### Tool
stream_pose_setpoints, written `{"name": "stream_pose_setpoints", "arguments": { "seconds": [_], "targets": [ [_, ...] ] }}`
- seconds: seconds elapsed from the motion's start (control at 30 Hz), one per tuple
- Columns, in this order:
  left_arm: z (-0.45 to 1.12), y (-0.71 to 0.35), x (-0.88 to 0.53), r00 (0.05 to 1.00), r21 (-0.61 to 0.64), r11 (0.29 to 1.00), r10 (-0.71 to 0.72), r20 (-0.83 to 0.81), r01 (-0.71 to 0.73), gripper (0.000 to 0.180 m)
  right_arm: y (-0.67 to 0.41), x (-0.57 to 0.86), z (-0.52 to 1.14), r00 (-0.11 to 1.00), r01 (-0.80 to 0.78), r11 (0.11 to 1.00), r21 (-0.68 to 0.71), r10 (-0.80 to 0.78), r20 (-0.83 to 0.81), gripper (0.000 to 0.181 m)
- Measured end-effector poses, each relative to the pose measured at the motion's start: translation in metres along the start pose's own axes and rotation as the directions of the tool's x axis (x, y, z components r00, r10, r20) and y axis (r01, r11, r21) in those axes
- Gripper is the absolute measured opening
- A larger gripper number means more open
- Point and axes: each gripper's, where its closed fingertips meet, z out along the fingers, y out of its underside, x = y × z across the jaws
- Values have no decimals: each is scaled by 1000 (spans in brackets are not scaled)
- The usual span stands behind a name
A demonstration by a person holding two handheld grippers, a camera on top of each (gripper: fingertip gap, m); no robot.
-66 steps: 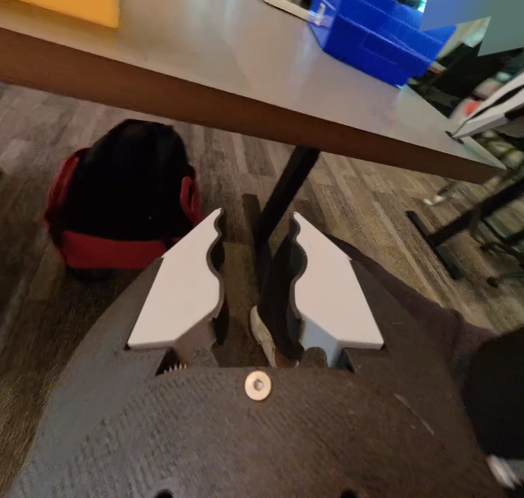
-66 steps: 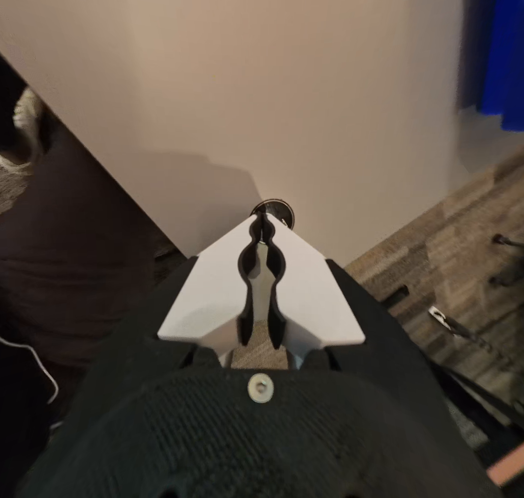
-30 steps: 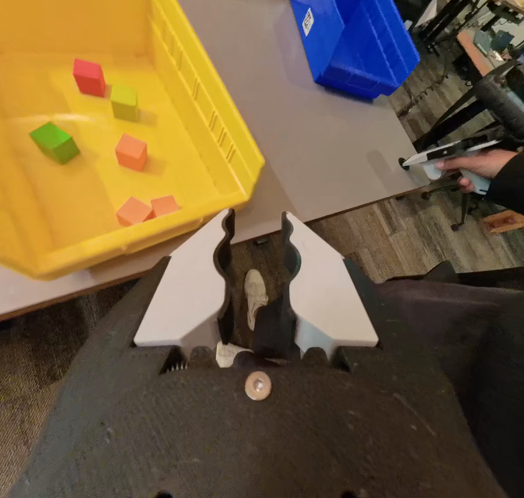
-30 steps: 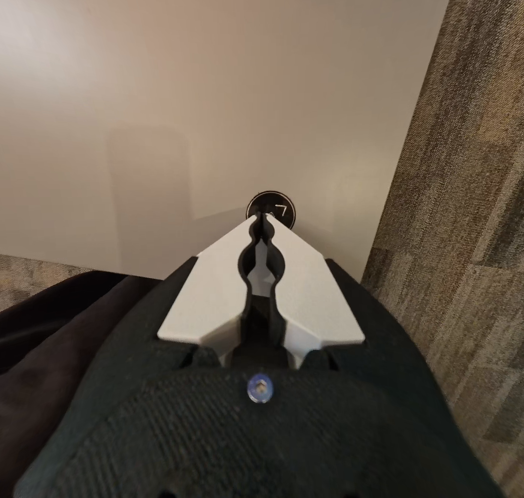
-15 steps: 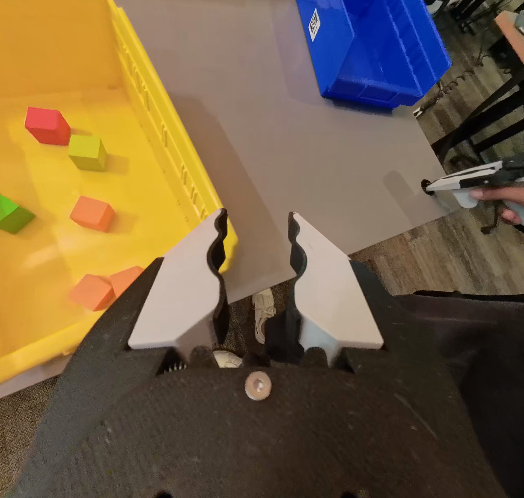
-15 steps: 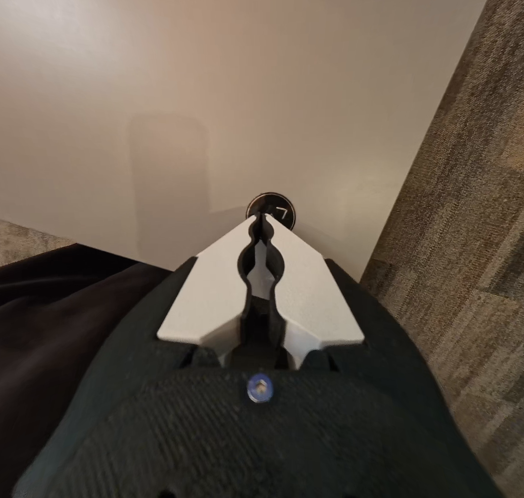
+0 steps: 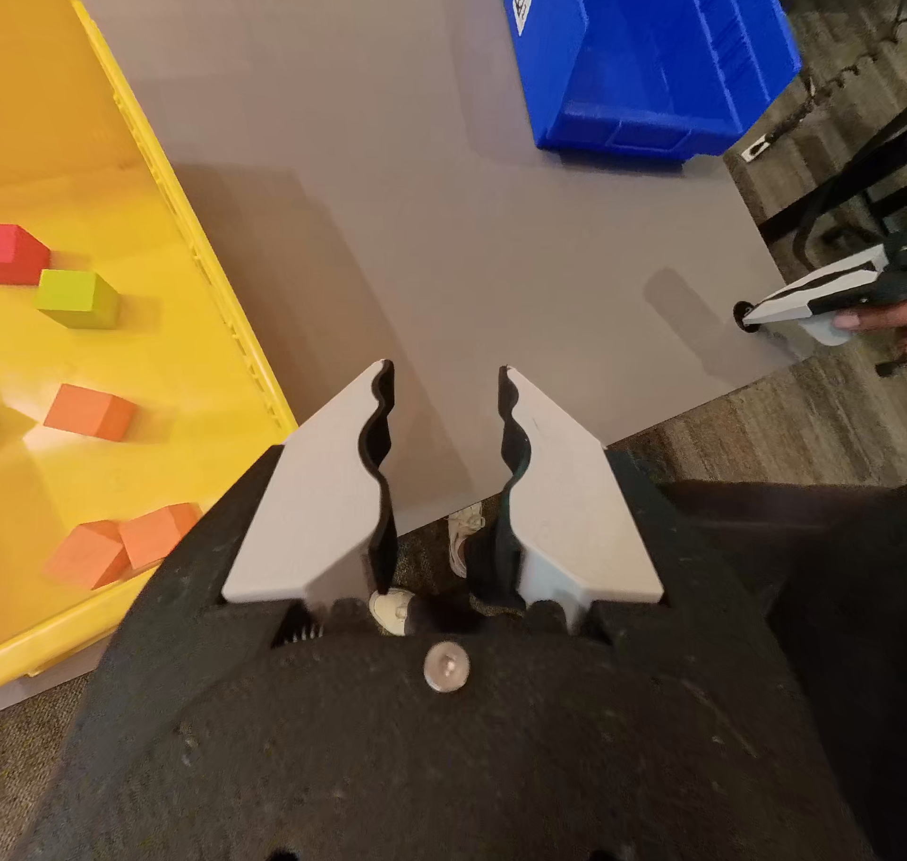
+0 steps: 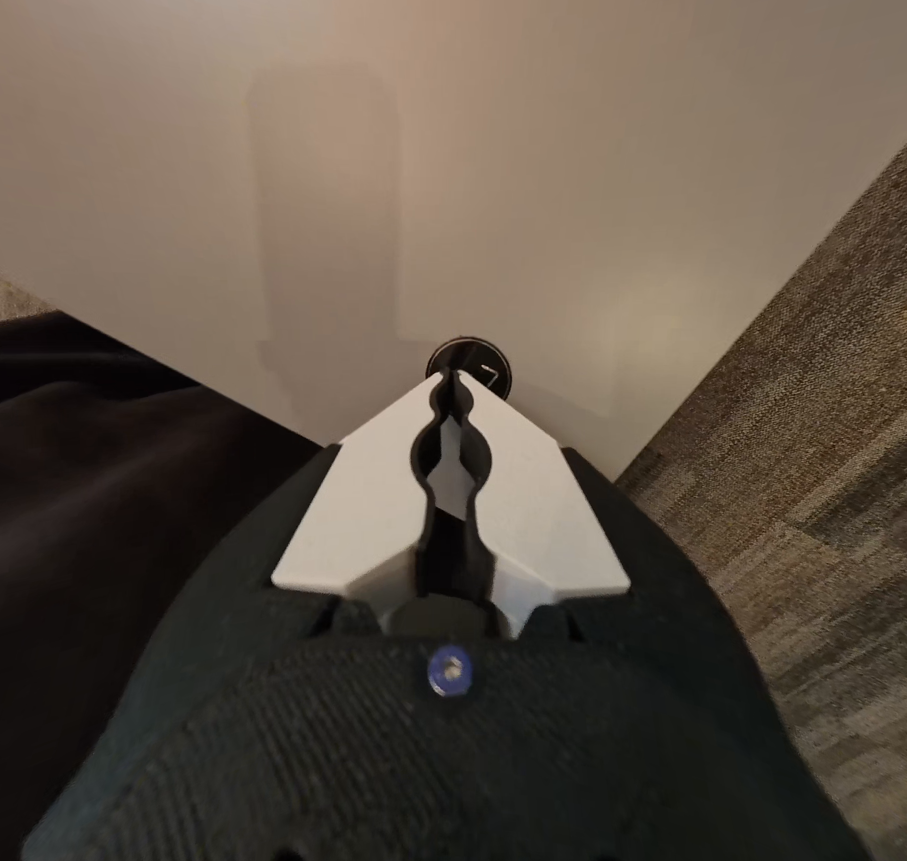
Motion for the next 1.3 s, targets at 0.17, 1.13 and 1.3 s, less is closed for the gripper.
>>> {"name": "stream_pose_setpoints", "arguments": {
  "seconds": [0.17,1.13,1.3],
  "targets": [
    [4,-4,1,1000,8,1000,-13,12,13,40,0,0,0,998,-4,999,-49,7,60,0],
    [-77,78,-5,998,72,996,-61,15,60,41,-1,2,-2,983,-94,946,309,139,-124,0],
    [-119,116,-15,994,126,987,-105,8,104,42,0,6,-5,970,-152,944,294,200,-140,0]
  ]
}}
